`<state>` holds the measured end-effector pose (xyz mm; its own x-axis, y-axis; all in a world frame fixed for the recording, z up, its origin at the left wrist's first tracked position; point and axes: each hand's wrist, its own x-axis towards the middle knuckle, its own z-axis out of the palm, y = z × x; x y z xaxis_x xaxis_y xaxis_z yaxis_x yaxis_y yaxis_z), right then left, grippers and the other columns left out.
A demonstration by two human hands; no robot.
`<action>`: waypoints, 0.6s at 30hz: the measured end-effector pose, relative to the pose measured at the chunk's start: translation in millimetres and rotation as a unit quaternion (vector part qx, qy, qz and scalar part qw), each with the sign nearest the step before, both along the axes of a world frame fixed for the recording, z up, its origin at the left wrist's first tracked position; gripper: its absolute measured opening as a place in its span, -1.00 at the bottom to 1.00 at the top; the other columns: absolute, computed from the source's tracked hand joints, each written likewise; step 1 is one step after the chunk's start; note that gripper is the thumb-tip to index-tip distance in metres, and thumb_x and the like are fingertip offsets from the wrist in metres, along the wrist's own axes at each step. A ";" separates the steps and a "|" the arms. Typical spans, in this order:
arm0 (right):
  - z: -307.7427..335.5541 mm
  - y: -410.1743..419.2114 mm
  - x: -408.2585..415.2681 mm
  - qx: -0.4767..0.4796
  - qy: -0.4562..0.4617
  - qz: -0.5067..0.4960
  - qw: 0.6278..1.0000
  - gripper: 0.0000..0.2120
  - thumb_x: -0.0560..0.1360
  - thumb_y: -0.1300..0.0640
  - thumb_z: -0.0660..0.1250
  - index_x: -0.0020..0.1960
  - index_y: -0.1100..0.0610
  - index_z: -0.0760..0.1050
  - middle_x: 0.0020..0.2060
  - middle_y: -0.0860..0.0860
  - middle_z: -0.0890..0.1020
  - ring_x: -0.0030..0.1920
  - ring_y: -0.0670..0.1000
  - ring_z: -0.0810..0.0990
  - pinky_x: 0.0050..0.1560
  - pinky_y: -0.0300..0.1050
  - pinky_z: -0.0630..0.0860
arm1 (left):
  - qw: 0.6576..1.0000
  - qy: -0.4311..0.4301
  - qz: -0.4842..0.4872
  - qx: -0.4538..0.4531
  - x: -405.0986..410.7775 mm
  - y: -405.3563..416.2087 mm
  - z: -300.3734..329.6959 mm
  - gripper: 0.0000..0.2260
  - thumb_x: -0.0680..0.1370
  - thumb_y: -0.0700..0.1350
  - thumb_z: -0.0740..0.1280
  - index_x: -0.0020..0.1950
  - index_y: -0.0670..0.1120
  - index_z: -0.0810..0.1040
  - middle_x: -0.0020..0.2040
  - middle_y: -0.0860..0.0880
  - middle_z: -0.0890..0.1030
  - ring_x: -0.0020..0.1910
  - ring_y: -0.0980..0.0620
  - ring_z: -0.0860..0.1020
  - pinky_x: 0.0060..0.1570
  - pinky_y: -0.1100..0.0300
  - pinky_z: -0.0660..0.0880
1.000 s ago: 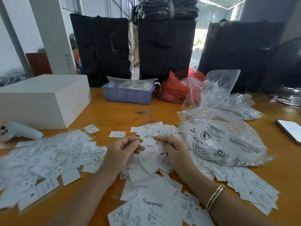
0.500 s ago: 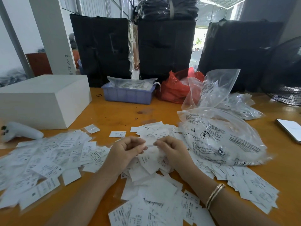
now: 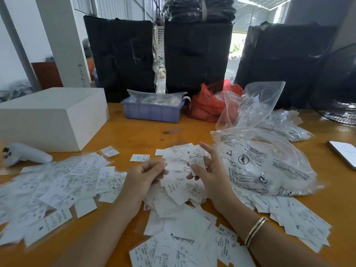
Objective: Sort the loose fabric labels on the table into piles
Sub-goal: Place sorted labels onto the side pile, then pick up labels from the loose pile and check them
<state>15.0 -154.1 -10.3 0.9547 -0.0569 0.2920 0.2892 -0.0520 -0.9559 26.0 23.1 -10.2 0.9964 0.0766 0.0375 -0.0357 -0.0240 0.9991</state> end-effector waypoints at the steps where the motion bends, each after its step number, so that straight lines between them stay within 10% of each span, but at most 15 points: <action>1: 0.7 -0.3 0.3 0.015 0.003 0.003 1.000 -0.56 0.52 0.28 0.32 0.19 -0.20 0.33 -0.29 0.03 0.64 -0.25 -0.04 0.65 -0.22 -0.31 0.51 | 1.000 0.004 0.014 -0.006 0.5 0.6 0.1 -0.84 0.43 0.07 0.41 -0.14 0.01 0.67 -0.25 0.08 0.69 -0.34 0.26 0.59 -0.41 0.46 0.45; 6: 3.2 -0.7 -2.2 0.030 0.016 0.032 0.999 -0.90 0.53 0.24 0.31 -0.03 0.09 0.57 -0.28 -0.01 0.69 -0.39 -0.13 0.58 -0.37 -0.33 0.47 | 0.999 0.005 0.029 -0.011 1.7 2.0 0.1 -0.79 0.42 0.15 0.39 -0.16 0.04 0.68 -0.23 0.11 0.69 -0.29 0.28 0.59 -0.38 0.43 0.44; 18: 2.0 3.5 -5.2 0.014 0.059 0.093 0.994 -0.77 0.55 0.22 0.30 0.01 -0.09 0.61 -0.18 -0.06 0.71 -0.30 -0.14 0.64 -0.35 -0.31 0.51 | 0.999 -0.036 -0.004 0.003 -0.1 0.8 -1.2 -0.72 0.31 0.17 0.38 -0.11 0.03 0.66 -0.23 0.09 0.70 -0.24 0.24 0.62 -0.36 0.47 0.46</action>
<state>9.8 -150.6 -8.4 0.9771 0.1178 0.1773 0.1762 0.0200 -0.9842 25.9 23.8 -11.4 0.9917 0.0680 0.1087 -0.1069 -0.0291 0.9938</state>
